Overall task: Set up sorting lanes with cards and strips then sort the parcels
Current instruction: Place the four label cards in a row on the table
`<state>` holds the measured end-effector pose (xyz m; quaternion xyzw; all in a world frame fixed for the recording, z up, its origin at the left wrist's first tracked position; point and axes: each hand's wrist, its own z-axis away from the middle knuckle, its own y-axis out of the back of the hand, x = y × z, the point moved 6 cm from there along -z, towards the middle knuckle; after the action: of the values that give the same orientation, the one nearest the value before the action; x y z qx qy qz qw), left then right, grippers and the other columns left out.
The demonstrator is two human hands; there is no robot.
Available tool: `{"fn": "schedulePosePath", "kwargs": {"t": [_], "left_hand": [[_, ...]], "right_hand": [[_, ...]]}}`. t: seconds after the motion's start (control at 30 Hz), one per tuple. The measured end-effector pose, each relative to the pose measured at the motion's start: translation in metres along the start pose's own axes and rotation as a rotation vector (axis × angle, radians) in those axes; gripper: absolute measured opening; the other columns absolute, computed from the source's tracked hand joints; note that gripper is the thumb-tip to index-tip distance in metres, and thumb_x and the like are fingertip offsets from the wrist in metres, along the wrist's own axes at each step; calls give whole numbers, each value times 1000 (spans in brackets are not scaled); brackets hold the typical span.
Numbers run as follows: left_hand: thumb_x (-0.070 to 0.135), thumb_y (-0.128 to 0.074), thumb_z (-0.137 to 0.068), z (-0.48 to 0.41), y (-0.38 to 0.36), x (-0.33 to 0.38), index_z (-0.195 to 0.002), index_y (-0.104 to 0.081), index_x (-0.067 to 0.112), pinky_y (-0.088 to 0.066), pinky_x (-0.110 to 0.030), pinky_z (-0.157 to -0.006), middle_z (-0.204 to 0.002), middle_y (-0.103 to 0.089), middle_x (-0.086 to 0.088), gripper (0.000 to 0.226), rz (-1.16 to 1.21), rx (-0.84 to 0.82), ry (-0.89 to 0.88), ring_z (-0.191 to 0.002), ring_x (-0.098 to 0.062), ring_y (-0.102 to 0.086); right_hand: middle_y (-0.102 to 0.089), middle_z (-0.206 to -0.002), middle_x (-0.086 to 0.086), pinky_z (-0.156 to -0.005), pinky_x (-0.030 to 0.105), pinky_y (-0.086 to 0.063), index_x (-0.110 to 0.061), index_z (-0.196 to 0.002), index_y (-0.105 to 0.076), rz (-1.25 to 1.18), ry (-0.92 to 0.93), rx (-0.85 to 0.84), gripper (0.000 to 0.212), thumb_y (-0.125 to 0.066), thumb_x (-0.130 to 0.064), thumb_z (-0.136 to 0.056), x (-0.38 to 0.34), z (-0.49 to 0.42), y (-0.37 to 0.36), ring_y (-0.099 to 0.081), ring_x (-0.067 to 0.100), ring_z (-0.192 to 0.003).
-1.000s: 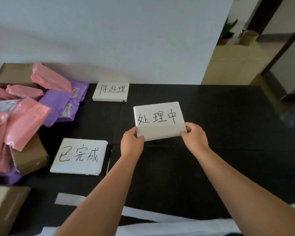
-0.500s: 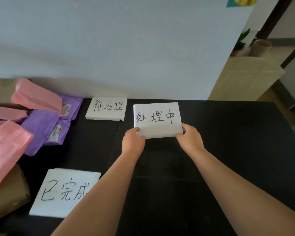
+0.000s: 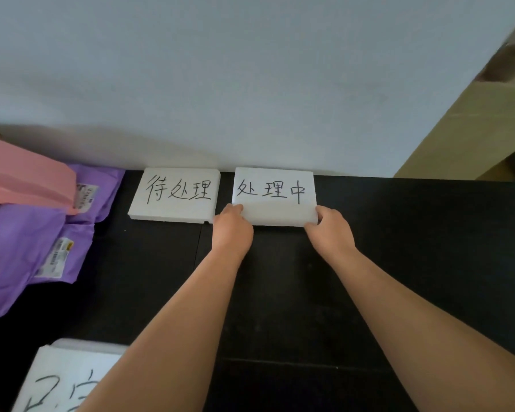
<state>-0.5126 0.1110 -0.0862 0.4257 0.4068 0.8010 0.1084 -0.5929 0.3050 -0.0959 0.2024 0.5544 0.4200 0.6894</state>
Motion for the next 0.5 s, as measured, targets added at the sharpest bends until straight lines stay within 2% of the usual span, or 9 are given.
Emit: {"fn": "schedulePosePath", "kwargs": {"t": [0.1,0.17,0.23,0.3,0.37,0.4,0.43,0.5], "left_hand": [[-4,-32,-96,-7,-9,0,-126,-51,1,-41,-35,-95,-135,-47,-14,36,-78,-47,-14,-119,-33,-46],[-5,-34,-96,-10,-15,-1,-129,-48,1,-40,-35,-96,-142,-40,-16,37,-123,-92,-17,-121,-34,-46],[-3,-36,-98,-8,-17,-1,-145,-37,5,-36,-35,-106,-158,-22,-17,48,-98,-135,-31,-137,-34,-37],[-1,-38,-99,-2,-15,0,-154,-26,7,-25,-35,-115,-164,-10,-14,56,-6,-137,-51,-149,-31,-20],[0,-38,-100,7,-8,-2,-155,-25,11,-32,-30,-109,-166,-6,-9,58,42,-123,-37,-150,-27,-19],[0,-38,-100,12,-4,-5,-155,-25,15,-38,-26,-98,-166,-5,-5,59,53,-110,-19,-148,-25,-25],[2,-38,-100,18,2,-7,-155,-27,18,-40,-25,-89,-167,-5,-1,58,63,-92,-1,-144,-23,-32],[6,-39,-101,33,14,-12,-154,-31,20,-37,-24,-83,-166,-8,2,55,63,-51,3,-142,-22,-35]], "right_hand": [[-58,-119,8,-80,37,-55,-14,-119,-60,-5,-4,-12,25,-53,-16,-95,0,-5,-4,-60,21,-93],[-58,-118,7,-76,36,-53,-15,-118,-59,-3,-3,-22,24,-54,-15,-95,-1,-4,-5,-60,21,-92],[-59,-120,5,-74,34,-52,-18,-120,-58,-19,9,-45,27,-55,-14,-93,-1,-2,-6,-60,21,-95],[-58,-129,4,-78,33,-52,-20,-128,-55,-40,14,-65,36,-59,-14,-93,-2,3,-5,-60,21,-103],[-52,-140,4,-83,31,-51,-22,-142,-47,-51,1,-71,51,-60,-15,-93,-4,12,-1,-58,21,-114],[-48,-145,5,-84,30,-49,-22,-147,-42,-54,-6,-69,57,-61,-16,-94,-5,18,2,-56,22,-119],[-45,-148,5,-83,29,-47,-22,-151,-37,-55,-10,-64,61,-61,-18,-95,-7,25,5,-54,22,-123],[-42,-151,5,-78,25,-42,-22,-154,-33,-54,-16,-47,64,-61,-20,-96,-12,42,11,-54,19,-120]]}}
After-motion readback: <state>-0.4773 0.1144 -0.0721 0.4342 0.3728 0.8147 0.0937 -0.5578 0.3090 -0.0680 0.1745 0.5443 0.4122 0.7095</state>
